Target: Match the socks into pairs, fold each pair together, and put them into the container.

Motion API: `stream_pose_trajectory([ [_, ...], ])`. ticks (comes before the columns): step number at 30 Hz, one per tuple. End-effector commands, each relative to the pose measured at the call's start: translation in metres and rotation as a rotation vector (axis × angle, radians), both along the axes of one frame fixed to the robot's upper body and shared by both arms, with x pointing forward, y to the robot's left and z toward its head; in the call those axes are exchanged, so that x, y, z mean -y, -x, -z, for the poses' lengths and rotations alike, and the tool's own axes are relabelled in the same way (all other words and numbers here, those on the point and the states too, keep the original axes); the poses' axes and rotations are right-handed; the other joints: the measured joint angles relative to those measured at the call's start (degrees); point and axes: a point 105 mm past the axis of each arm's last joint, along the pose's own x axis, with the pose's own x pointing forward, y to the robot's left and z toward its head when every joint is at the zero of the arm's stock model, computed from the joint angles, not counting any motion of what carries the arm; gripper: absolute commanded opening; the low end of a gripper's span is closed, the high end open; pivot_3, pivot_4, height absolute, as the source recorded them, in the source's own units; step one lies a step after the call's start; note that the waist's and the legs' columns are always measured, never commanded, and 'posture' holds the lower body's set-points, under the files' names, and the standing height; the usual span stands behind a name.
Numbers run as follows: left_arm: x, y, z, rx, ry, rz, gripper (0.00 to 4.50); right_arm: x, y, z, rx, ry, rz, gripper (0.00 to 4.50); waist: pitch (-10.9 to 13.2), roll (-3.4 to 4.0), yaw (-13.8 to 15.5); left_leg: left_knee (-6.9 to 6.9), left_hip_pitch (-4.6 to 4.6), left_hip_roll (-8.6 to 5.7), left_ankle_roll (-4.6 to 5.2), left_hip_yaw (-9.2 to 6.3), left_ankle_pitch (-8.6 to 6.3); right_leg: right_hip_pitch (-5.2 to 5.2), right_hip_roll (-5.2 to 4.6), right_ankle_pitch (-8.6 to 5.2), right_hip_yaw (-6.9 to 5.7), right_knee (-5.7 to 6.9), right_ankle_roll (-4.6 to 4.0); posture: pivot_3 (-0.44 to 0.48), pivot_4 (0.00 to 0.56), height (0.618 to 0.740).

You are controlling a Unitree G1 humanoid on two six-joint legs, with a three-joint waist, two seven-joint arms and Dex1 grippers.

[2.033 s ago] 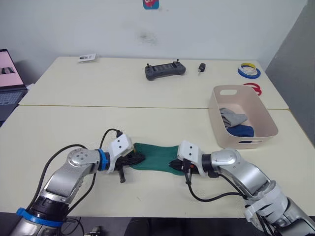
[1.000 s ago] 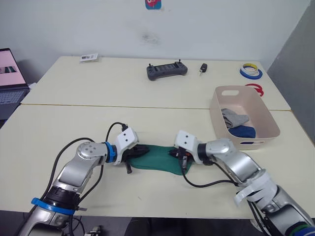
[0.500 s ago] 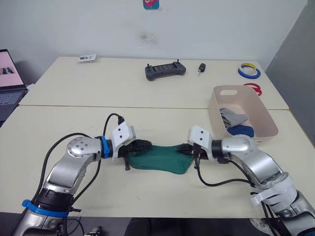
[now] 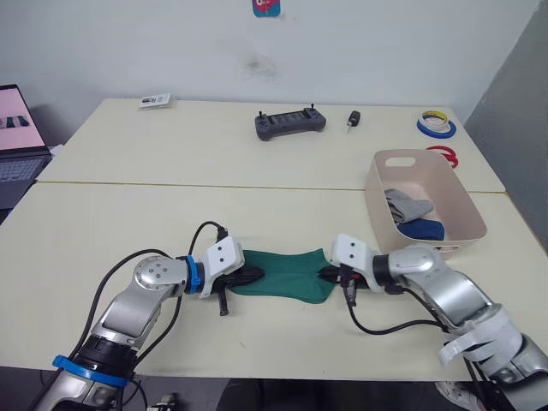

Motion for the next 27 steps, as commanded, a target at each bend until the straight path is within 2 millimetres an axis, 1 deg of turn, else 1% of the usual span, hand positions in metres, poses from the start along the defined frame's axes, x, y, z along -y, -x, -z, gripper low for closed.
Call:
stream_pose_trajectory([
  [1,-0.004,0.003,0.008,-0.025,-0.005,-0.023,0.0,0.006,0.004,-0.024,-0.06,-0.154,0.069,0.03,0.0,0.0,0.0,0.0,-0.01,0.01,0.0,-0.02,0.0,0.01,0.0,0.0,-0.01,0.0,0.0,0.0,0.15,0.74],
  [2,-0.003,0.004,0.008,-0.026,-0.003,-0.024,0.0,0.009,0.005,-0.028,-0.076,-0.191,0.086,0.03,0.0,0.0,0.0,0.0,0.0,0.01,0.0,-0.02,0.0,0.01,0.0,0.0,0.0,0.01,0.0,0.0,0.15,0.74],
  [5,-0.003,0.006,0.009,-0.027,0.001,-0.026,0.0,0.023,0.003,-0.033,-0.133,-0.263,0.211,0.6,0.0,0.01,0.0,0.01,0.02,0.0,0.0,0.01,0.0,0.04,0.0,0.0,0.02,0.02,0.0,0.0,0.15,0.74],
  [6,-0.003,0.006,0.01,-0.028,0.001,-0.025,0.0,0.027,0.006,-0.031,-0.161,-0.277,0.255,0.96,0.0,0.01,0.0,0.0,0.03,0.0,0.0,0.0,0.0,0.05,0.0,0.0,0.01,0.02,0.0,0.0,0.15,0.74],
  [9,-0.003,0.009,0.011,-0.033,0.002,-0.022,0.0,0.03,0.014,-0.025,-0.206,-0.288,0.316,1.99,0.0,0.01,0.0,-0.02,0.02,0.01,0.0,-0.03,0.0,0.05,0.01,0.0,-0.01,0.0,0.0,0.0,0.15,0.74],
  [11,-0.003,0.01,0.011,-0.036,0.002,-0.02,0.0,0.027,0.014,-0.019,-0.219,-0.296,0.363,2.78,0.0,0.02,-0.1,-0.04,0.02,0.01,0.0,0.0,0.0,0.03,0.01,0.0,0.03,0.0,0.0,0.0,0.15,0.74],
  [13,-0.002,0.01,0.012,-0.038,0.001,-0.017,0.0,0.024,0.012,-0.012,-0.227,-0.298,0.417,3.48,0.0,0.03,-0.1,-0.04,0.03,0.01,0.0,0.01,0.0,0.02,0.02,0.0,0.05,0.03,0.0,0.0,0.15,0.74],
  [15,-0.002,0.01,0.012,-0.039,-0.001,-0.014,0.0,0.019,0.014,-0.007,-0.247,-0.294,0.431,4.11,0.0,0.03,-0.1,-0.03,0.03,0.01,0.0,0.01,0.0,0.02,0.02,0.0,0.04,0.04,0.0,0.0,0.15,0.74],
  [18,-0.002,0.011,0.012,-0.039,-0.002,-0.013,0.0,0.009,0.017,0.003,-0.259,-0.264,0.428,4.11,0.0,0.04,-0.1,-0.03,0.03,0.0,0.0,0.02,0.0,0.03,0.02,0.0,0.04,0.02,0.01,0.0,0.15,0.74],
  [22,-0.001,0.011,0.012,-0.038,-0.001,-0.011,0.0,-0.002,0.019,0.012,-0.202,-0.191,0.394,4.11,-0.2,0.03,-0.2,-0.03,0.06,0.02,0.0,0.01,0.0,0.03,0.04,-0.01,0.04,0.02,0.01,0.0,0.15,0.74],
  [25,-0.001,0.012,0.012,-0.038,-0.001,-0.013,0.0,-0.012,0.023,0.017,-0.166,-0.156,0.352,3.47,-0.3,0.01,-0.2,-0.04,0.08,0.03,0.0,0.01,0.0,0.03,0.05,-0.01,0.05,0.02,0.01,0.0,0.15,0.74],
  [27,-0.001,0.012,0.012,-0.039,0.0,-0.015,0.0,-0.016,0.028,0.02,-0.157,-0.141,0.326,2.81,-0.3,0.01,-0.2,-0.04,0.08,0.03,0.0,0.01,0.0,0.03,0.06,-0.01,0.04,0.01,0.01,0.0,0.15,0.74],
])
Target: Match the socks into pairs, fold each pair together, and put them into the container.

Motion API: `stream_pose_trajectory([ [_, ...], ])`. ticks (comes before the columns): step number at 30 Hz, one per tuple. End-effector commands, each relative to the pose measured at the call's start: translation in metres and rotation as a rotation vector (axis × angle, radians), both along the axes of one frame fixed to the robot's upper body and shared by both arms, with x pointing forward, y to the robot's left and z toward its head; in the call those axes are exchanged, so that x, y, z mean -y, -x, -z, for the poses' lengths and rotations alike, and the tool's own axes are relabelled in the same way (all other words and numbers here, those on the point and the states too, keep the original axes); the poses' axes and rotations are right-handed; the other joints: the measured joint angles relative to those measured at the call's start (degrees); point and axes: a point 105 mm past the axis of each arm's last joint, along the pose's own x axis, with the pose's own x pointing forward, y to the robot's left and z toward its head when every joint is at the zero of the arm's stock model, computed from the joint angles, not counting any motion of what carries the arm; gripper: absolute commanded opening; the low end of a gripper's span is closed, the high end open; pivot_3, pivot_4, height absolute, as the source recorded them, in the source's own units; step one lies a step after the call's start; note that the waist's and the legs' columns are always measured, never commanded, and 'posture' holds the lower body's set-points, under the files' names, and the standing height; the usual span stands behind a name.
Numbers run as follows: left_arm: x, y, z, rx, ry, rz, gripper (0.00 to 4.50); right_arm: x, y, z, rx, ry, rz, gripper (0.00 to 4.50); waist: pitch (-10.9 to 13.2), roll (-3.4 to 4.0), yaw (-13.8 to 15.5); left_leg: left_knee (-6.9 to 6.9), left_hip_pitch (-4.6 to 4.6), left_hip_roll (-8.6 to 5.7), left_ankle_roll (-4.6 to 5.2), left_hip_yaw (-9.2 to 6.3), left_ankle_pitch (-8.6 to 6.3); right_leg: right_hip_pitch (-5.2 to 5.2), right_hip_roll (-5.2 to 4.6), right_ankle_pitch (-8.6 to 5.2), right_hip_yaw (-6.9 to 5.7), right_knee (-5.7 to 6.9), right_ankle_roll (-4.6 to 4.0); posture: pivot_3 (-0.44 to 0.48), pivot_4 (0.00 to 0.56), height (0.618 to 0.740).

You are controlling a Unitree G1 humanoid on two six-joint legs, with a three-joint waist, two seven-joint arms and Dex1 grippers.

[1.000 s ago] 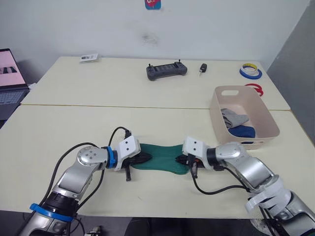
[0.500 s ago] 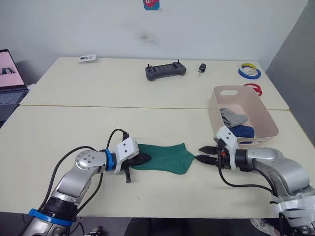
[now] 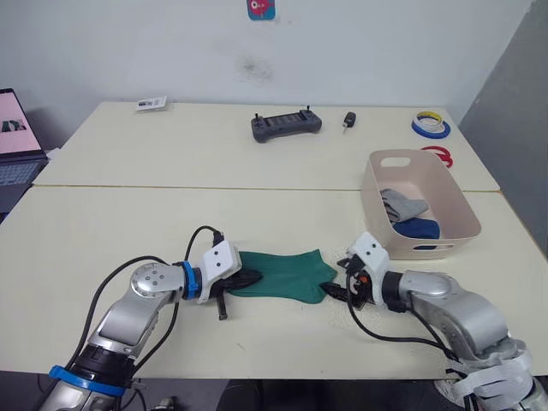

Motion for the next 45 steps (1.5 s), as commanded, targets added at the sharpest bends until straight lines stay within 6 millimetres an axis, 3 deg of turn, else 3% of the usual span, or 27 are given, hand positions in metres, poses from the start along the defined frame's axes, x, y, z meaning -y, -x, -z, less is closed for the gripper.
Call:
stream_pose_trajectory([
  [1,0.001,0.007,0.008,-0.032,-0.015,0.007,0.0,-0.015,0.014,0.012,-0.021,0.028,-0.081,2.46,0.0,0.0,0.0,0.0,0.0,0.0,0.0,0.0,0.0,0.0,0.0,0.0,0.0,0.0,0.0,0.0,0.15,0.74],
  [8,0.002,0.009,0.006,-0.039,0.006,-0.004,0.0,-0.017,0.013,0.007,-0.013,-0.003,-0.084,0.02,0.0,0.0,0.0,0.0,0.01,0.01,0.0,0.0,0.0,0.01,0.0,0.0,0.0,-0.01,0.0,0.0,0.15,0.74],
  [14,0.007,0.01,-0.021,-0.062,0.111,0.004,0.0,-0.003,0.001,-0.01,-0.006,-0.034,-0.075,0.02,0.0,-0.01,0.0,0.0,-0.04,0.0,0.0,-0.01,0.0,-0.02,0.01,0.0,-0.01,-0.01,0.0,0.0,0.15,0.74],
  [19,0.017,0.008,-0.04,-0.059,0.141,0.029,0.0,0.024,-0.01,-0.022,0.005,0.023,-0.125,0.02,0.0,-0.01,0.2,0.02,-0.1,-0.06,0.0,-0.01,0.0,-0.04,0.0,0.0,-0.03,-0.03,0.0,0.0,0.15,0.74],
  [27,0.033,-0.001,-0.027,-0.072,0.111,0.025,0.0,0.039,-0.022,-0.034,0.028,0.112,-0.217,0.02,0.0,-0.03,0.1,0.01,-0.1,-0.02,0.01,0.02,0.0,-0.07,0.0,0.0,-0.01,-0.06,0.0,0.0,0.15,0.74],
  [34,0.03,-0.014,0.006,-0.091,0.023,-0.038,0.0,0.025,-0.018,-0.046,0.057,0.099,-0.274,0.02,0.0,-0.02,0.2,0.03,-0.11,-0.05,0.0,0.02,0.0,-0.04,-0.02,0.01,-0.01,-0.05,-0.01,0.0,0.15,0.74],
  [45,0.027,-0.008,0.011,-0.113,0.026,-0.025,0.0,-0.03,0.002,-0.063,0.007,-0.065,-0.341,0.02,0.0,-0.02,0.2,0.03,-0.08,-0.04,0.0,-0.02,0.0,-0.01,-0.03,0.01,-0.02,-0.03,-0.01,0.0,0.15,0.74],
])
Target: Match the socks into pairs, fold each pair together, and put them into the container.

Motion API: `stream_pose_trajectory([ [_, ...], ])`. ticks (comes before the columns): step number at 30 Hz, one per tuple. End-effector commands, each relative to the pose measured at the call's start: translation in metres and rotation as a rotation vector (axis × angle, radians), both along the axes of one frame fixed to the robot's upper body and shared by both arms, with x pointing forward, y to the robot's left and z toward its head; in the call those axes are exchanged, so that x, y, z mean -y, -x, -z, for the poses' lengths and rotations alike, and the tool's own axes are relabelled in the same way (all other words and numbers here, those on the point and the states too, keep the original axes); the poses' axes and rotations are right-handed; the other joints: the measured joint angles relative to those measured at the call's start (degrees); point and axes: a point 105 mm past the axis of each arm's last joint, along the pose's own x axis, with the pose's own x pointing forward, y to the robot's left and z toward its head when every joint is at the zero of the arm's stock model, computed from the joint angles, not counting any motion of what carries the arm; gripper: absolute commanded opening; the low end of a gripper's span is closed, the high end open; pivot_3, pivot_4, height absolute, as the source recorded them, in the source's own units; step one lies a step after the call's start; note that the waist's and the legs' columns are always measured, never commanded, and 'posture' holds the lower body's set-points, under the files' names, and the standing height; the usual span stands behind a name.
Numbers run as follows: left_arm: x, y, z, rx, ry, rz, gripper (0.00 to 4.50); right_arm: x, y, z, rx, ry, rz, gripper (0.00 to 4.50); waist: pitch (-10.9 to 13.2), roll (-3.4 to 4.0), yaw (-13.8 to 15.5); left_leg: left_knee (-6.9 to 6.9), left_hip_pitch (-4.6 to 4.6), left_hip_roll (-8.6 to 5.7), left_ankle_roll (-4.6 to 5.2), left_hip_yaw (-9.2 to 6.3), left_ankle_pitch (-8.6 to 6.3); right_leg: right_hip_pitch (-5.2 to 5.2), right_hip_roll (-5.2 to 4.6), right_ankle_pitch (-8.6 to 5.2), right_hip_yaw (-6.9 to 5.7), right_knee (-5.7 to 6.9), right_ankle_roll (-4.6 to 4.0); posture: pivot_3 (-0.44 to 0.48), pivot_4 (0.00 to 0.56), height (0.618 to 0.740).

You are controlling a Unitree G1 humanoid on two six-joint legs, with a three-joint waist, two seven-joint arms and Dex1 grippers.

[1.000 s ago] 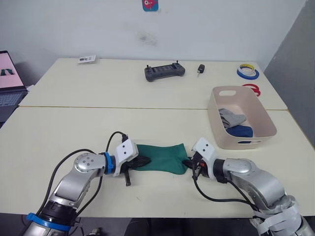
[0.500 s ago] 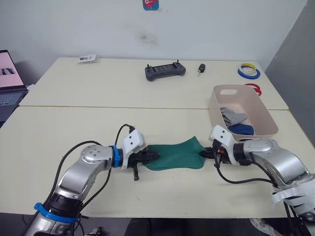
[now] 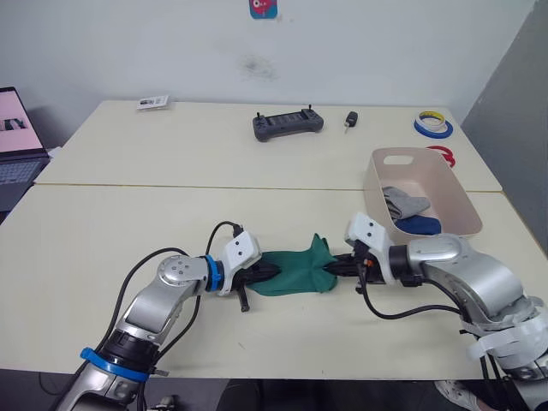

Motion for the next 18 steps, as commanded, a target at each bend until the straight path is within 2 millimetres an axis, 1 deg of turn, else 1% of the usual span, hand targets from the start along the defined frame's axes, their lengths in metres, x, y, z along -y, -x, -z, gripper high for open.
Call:
stream_pose_trajectory([
  [1,-0.006,0.005,0.011,-0.041,-0.034,-0.005,0.0,-0.021,0.003,-0.008,-0.008,-0.048,-0.019,0.02,0.0,0.0,0.0,0.0,0.0,0.0,0.0,-0.01,0.0,0.0,0.0,0.0,-0.01,0.0,0.0,0.0,0.15,0.74],
  [4,-0.008,0.006,0.006,-0.04,-0.008,-0.009,0.0,-0.037,-0.002,0.0,-0.063,-0.077,-0.005,0.02,0.0,0.01,0.0,-0.01,0.01,0.03,0.0,-0.02,0.0,-0.02,0.01,0.0,-0.01,0.02,0.0,0.0,0.15,0.74],
  [7,-0.013,0.009,-0.004,-0.036,0.029,-0.012,0.0,-0.045,-0.005,0.007,-0.089,-0.083,-0.003,0.02,0.0,0.01,0.0,-0.01,-0.01,0.0,0.0,-0.01,0.0,-0.04,0.0,0.0,-0.01,0.01,0.0,0.0,0.15,0.74],
  [11,-0.022,0.017,-0.02,-0.033,0.051,0.009,0.0,-0.047,-0.009,0.016,-0.096,-0.062,0.005,0.02,0.0,0.01,-0.1,-0.01,-0.02,0.02,0.0,0.01,0.0,-0.08,-0.01,0.0,0.0,0.02,0.0,0.0,0.15,0.74],
  [13,-0.028,0.022,-0.025,-0.045,0.036,0.02,0.0,-0.048,-0.01,0.017,-0.093,-0.058,-0.001,0.02,0.0,0.01,-0.1,-0.02,-0.02,0.04,0.0,-0.03,0.0,-0.1,0.0,0.0,-0.02,0.03,-0.01,0.0,0.15,0.74],
  [18,-0.036,0.026,-0.013,-0.099,0.0,0.001,0.0,-0.055,-0.009,0.014,-0.08,-0.071,-0.026,0.02,0.0,0.03,0.0,-0.03,-0.02,0.01,0.0,0.0,0.0,-0.1,0.0,0.0,-0.01,0.02,0.0,0.0,0.15,0.74],
])
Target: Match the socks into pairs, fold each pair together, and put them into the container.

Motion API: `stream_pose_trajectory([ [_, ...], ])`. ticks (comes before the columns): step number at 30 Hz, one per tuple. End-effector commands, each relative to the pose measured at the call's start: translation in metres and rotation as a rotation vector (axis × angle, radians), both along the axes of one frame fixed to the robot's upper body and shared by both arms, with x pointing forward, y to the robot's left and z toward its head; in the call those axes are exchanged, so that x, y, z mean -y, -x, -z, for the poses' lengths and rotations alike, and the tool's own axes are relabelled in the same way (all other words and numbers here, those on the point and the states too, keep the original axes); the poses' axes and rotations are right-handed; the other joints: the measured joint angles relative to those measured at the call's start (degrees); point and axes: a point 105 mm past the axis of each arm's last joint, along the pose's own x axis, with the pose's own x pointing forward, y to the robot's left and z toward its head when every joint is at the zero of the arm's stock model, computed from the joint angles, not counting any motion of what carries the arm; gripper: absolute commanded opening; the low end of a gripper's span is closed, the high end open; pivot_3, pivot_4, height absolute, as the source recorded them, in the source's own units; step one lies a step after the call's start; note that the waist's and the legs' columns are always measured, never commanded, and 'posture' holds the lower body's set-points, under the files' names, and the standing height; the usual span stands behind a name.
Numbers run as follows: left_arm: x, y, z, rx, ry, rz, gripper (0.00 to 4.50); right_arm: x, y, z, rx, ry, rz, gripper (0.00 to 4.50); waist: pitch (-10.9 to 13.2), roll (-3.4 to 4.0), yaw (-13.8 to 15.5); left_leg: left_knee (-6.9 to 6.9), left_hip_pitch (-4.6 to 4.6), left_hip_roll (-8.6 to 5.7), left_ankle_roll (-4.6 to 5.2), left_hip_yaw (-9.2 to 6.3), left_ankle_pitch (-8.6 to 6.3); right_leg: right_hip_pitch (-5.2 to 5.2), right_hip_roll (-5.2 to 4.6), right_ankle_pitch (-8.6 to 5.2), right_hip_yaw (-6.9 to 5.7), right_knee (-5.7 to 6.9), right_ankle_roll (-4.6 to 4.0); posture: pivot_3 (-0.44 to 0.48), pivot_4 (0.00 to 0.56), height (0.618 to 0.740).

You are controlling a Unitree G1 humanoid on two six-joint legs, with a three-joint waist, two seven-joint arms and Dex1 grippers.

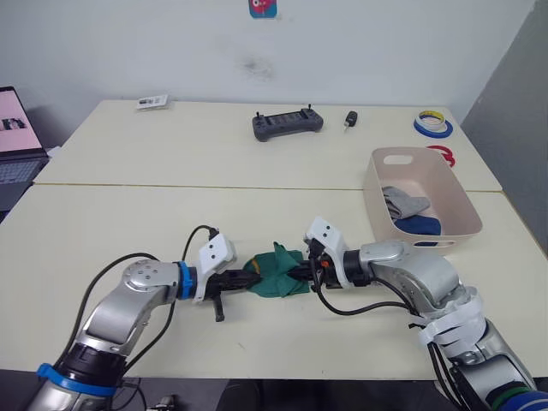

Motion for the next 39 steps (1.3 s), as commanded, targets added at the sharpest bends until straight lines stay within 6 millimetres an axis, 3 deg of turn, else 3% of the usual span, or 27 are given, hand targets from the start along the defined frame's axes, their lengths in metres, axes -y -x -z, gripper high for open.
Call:
stream_pose_trajectory([
  [1,0.002,0.003,0.006,-0.02,0.007,-0.002,0.0,-0.011,0.003,-0.015,0.063,-0.029,-0.052,0.02,0.0,0.0,0.0,0.0,0.0,0.0,0.0,0.02,0.0,-0.01,0.0,0.0,0.0,0.0,0.0,0.0,0.15,0.74],
  [6,0.006,0.002,0.02,-0.033,-0.001,-0.009,0.0,-0.019,0.007,-0.021,0.092,-0.033,-0.087,0.02,0.0,0.0,0.0,0.0,0.0,0.01,0.0,-0.01,0.0,0.0,0.0,0.0,0.0,-0.01,0.0,0.0,0.15,0.74],
  [17,-0.002,0.001,0.018,-0.019,-0.008,-0.024,0.0,-0.037,0.004,-0.002,0.074,-0.025,-0.088,0.02,0.0,0.0,0.0,0.0,0.01,0.01,0.0,-0.01,0.0,0.0,0.0,0.0,0.0,0.0,0.0,0.0,0.15,0.74],
  [22,-0.007,0.0,0.009,0.007,0.008,-0.053,0.0,-0.033,0.01,-0.024,0.083,-0.079,-0.114,1.52,0.0,0.0,0.0,0.0,0.01,0.04,0.0,-0.02,0.0,-0.02,0.0,0.0,0.0,0.01,0.0,0.0,0.15,0.74],
  [30,-0.032,0.01,-0.022,0.031,0.079,-0.135,0.0,-0.009,0.021,-0.052,0.167,-0.093,-0.17,4.38,0.0,0.02,0.0,-0.04,-0.01,0.06,0.01,-0.05,0.0,-0.04,-0.01,0.0,-0.01,-0.01,0.0,0.0,0.15,0.74],
  [35,-0.058,0.012,-0.035,0.047,0.054,-0.206,0.0,-0.006,0.015,-0.047,0.236,-0.073,-0.158,4.38,0.0,0.02,0.0,-0.07,0.0,0.06,0.01,-0.05,-0.01,-0.04,-0.01,0.0,-0.02,-0.02,0.0,0.0,0.15,0.74],
  [38,-0.064,0.006,-0.05,0.086,0.063,-0.225,0.0,-0.012,0.009,-0.038,0.255,-0.079,-0.132,3.79,0.0,0.0,0.0,-0.06,0.0,0.06,0.01,-0.04,-0.01,-0.04,-0.02,-0.01,-0.02,-0.04,0.0,0.0,0.15,0.74],
  [39,-0.06,0.005,-0.056,0.097,0.076,-0.206,0.0,-0.014,0.006,-0.034,0.253,-0.078,-0.123,3.38,0.0,0.01,0.0,-0.06,0.0,0.05,0.01,-0.03,-0.01,-0.04,-0.02,-0.01,-0.02,-0.03,0.0,0.0,0.15,0.74],
])
